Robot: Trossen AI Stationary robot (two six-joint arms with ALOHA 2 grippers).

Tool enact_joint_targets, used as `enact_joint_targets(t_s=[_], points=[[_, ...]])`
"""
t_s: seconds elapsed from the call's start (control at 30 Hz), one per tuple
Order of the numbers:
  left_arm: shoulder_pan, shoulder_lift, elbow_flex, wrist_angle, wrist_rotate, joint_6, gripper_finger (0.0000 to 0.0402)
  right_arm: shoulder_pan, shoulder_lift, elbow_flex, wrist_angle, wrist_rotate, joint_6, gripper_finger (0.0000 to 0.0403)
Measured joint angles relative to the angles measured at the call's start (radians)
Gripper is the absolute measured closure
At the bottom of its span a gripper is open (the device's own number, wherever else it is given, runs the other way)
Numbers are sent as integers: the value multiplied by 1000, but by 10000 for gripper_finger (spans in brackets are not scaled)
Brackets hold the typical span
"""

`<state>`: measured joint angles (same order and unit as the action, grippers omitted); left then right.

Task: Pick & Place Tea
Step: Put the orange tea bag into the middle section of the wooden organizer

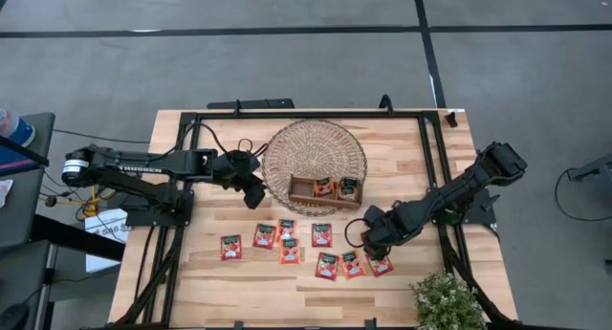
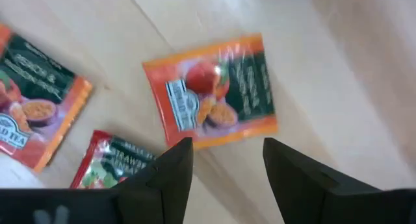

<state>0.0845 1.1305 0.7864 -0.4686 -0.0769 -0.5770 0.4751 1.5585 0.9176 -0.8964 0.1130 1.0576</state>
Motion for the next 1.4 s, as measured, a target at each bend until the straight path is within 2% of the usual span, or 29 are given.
enact_joint_targets(t_s=[0.1, 0.37, 0.6, 0.73, 0.93, 1.17, 1.3, 1.4], points=[[0, 0, 0, 0, 0, 0, 294, -13, 0, -2, -1, 33, -69, 223], [0, 0, 0, 0, 0, 1, 294, -89, 0, -8, 24, 37, -289, 223], [-1, 0, 0, 0, 11, 4, 294, -122, 0, -14, 43, 47, -394, 222], [-1, 0, 0, 0, 11, 4, 294, -126, 0, -80, 151, 17, -398, 222], [-1, 0, 0, 2, 11, 22, 294, -143, 0, -163, 173, 10, -411, 228], [-1, 0, 0, 16, 11, 38, 294, -172, -4, -201, 292, -14, -419, 238], [-1, 0, 0, 16, 11, 37, 294, -181, -3, -202, 291, -22, -429, 261], [-1, 0, 0, 16, 11, 37, 294, -181, -2, -203, 288, -25, -430, 298]])
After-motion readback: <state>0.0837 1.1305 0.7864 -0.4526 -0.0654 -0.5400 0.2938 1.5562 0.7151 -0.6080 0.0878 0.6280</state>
